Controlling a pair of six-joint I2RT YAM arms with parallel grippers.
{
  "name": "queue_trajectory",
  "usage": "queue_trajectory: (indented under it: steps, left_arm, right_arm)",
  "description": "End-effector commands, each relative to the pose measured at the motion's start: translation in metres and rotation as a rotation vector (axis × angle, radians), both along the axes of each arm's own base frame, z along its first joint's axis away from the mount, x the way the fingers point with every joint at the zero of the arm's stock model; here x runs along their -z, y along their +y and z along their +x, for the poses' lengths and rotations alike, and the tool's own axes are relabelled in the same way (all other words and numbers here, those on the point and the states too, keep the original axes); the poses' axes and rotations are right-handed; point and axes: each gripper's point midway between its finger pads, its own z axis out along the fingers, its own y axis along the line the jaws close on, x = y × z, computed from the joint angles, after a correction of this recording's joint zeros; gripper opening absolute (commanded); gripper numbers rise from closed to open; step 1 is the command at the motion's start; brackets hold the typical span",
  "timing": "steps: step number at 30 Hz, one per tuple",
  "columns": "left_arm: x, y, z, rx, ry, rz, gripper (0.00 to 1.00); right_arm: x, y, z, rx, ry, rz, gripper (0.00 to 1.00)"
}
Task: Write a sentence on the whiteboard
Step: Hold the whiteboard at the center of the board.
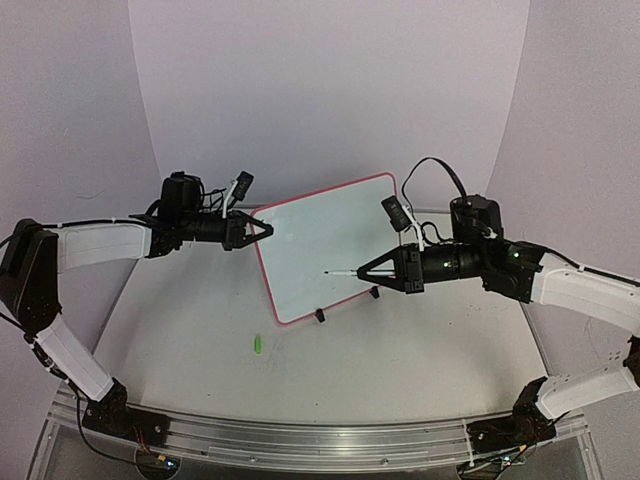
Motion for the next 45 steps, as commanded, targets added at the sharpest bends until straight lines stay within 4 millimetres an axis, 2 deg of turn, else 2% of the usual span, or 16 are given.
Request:
queue_trajectory:
  steps: [1,8,16,22,28,32,35,41,45]
  left_arm:
    - [0.000,-0.017,-0.029,0.202,0.131,-0.042,0.00]
    - [0.010,-0.019,-0.041,0.241,0.206,0.021,0.00]
    - [-0.004,-0.026,-0.069,0.337,0.244,0.016,0.00]
    - [-0.011,-0.028,-0.081,0.396,0.278,-0.004,0.00]
    - [-0.003,-0.031,-0.091,0.421,0.273,0.045,0.00]
    - [0.006,-0.029,-0.090,0.389,0.252,0.104,0.00]
    - [0.007,-0.027,-0.087,0.365,0.214,0.128,0.04]
    - [0.009,-0.024,-0.081,0.331,0.161,0.168,0.19]
    - [0.010,-0.023,-0.079,0.315,0.138,0.184,0.34]
  right_arm:
    - [-0.019,0.000,-0.001,0.010,-0.041,0.049,0.00]
    - [-0.019,0.003,-0.003,0.010,-0.038,0.047,0.00]
    - [-0.025,0.007,-0.008,-0.006,-0.048,0.054,0.00]
    - [-0.025,0.009,-0.011,-0.014,-0.051,0.054,0.00]
    - [-0.026,0.011,-0.017,-0.029,-0.054,0.054,0.00]
    - [-0.025,0.012,-0.021,-0.037,-0.060,0.047,0.00]
    - [-0.022,0.012,-0.023,-0.037,-0.063,0.037,0.00]
    - [-0.019,0.013,-0.023,-0.034,-0.065,0.030,0.00]
    - [-0.018,0.013,-0.022,-0.030,-0.067,0.026,0.00]
